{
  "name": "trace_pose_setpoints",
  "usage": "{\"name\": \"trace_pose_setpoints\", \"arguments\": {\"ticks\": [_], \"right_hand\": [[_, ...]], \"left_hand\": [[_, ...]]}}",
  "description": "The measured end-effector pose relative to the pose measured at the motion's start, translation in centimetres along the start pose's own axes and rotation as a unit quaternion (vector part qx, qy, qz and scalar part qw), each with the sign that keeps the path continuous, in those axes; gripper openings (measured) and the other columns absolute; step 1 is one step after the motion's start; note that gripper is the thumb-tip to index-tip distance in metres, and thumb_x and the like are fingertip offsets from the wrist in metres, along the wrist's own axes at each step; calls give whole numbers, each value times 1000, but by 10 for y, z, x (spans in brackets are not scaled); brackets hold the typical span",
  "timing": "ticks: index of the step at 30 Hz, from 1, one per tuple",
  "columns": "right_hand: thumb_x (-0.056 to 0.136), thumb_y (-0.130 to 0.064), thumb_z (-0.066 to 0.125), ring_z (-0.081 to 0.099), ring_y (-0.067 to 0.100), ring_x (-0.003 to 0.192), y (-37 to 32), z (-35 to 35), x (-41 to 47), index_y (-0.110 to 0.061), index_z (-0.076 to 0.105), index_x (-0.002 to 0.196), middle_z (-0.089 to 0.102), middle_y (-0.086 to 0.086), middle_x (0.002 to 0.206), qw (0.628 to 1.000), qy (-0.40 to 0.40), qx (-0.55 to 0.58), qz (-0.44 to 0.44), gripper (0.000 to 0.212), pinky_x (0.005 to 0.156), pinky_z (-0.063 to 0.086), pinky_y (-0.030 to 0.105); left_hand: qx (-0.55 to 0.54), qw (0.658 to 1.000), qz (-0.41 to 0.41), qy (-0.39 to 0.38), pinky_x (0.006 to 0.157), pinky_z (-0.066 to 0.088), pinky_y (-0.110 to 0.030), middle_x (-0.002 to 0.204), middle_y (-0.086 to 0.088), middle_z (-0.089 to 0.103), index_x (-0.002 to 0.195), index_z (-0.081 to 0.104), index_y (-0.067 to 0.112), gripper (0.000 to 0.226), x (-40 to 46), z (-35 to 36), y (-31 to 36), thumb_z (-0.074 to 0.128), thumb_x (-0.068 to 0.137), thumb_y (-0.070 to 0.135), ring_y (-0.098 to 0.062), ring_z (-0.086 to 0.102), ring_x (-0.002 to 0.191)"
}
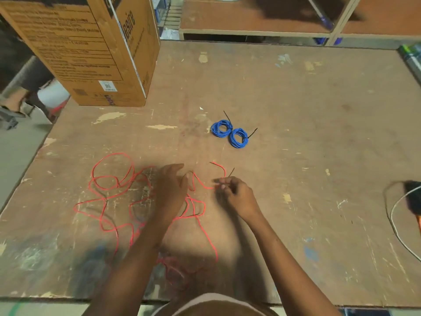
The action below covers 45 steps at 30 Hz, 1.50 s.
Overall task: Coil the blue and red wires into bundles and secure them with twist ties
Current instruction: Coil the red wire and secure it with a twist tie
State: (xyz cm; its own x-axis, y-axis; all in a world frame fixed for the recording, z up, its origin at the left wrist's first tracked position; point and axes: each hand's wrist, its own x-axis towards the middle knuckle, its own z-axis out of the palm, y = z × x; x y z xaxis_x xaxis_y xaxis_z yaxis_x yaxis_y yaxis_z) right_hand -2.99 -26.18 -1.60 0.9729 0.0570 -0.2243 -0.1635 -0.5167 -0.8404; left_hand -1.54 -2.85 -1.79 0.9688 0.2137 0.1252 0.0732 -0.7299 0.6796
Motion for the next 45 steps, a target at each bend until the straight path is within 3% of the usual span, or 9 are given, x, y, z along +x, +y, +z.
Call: {"name": "trace_pose_setpoints", "arguments": {"ticks": [11,18,22,25,30,35,38,42,45], "right_hand": [[113,-46,49,63,19,130,-35,47,-26,-29,44,158,62,-8,149,999,-32,33,17,48,114,45,38],[94,-60,68,63,21,83,-47,83,17,-6,76,101,78,12,91,986,-59,153,27,56,80,49,43],[107,-21,66,72,17,82,-79,85,2,-12,75,113,79,0,88,974,-15,226,-10,14,87,60,40],[113,-10,53,71,20,82,-103,75,-15,-13,71,129,73,-1,90,970,21,222,-96,24,86,60,33],[115,-9,48,73,24,85,-127,63,-40,-4,65,138,70,10,96,937,112,300,-141,29,80,62,30],[117,-9,42,73,25,76,-158,42,-58,-4,62,140,63,3,87,910,131,370,-134,31,84,64,42],[115,-3,37,42,11,51,-176,29,-67,-5,66,131,45,-1,73,897,128,412,-92,33,57,55,30],[112,-5,37,19,7,49,-191,9,-85,-9,71,117,24,-6,65,889,91,446,-49,34,44,24,20],[113,-13,45,15,4,47,-196,-7,-101,-8,70,118,22,-6,69,872,23,488,-22,26,40,15,19]], "left_hand": [[67,992,75,-78,105,49,-48,127,6,73,127,73,32,48,-38,-27,-21,42,90,28,-19,67,122],[7,981,92,-171,102,52,-39,122,-7,75,126,73,19,32,-47,-43,-16,59,97,18,-28,69,115],[-75,994,75,-40,105,47,-43,126,-8,65,128,67,15,37,-60,-50,-24,53,96,7,-29,63,119],[-112,989,54,80,107,48,-47,134,-10,59,136,61,13,48,-54,-66,-32,54,91,-1,-32,59,124],[-17,998,62,4,120,38,-52,153,-2,51,148,55,29,60,-17,-82,-70,65,90,36,-25,47,145],[74,984,155,-46,99,34,-44,103,17,74,110,70,36,38,-3,-107,-48,40,101,56,-9,67,111],[128,951,282,-14,89,46,-41,86,14,75,107,68,31,37,-13,-142,-12,42,103,57,-13,71,93],[-120,908,339,-216,80,55,-36,92,7,78,103,79,18,41,-37,-197,28,59,99,53,-16,73,85],[-347,897,198,-191,65,57,-28,78,-6,76,93,76,5,47,-52,-202,39,48,109,38,-24,75,66]]}}
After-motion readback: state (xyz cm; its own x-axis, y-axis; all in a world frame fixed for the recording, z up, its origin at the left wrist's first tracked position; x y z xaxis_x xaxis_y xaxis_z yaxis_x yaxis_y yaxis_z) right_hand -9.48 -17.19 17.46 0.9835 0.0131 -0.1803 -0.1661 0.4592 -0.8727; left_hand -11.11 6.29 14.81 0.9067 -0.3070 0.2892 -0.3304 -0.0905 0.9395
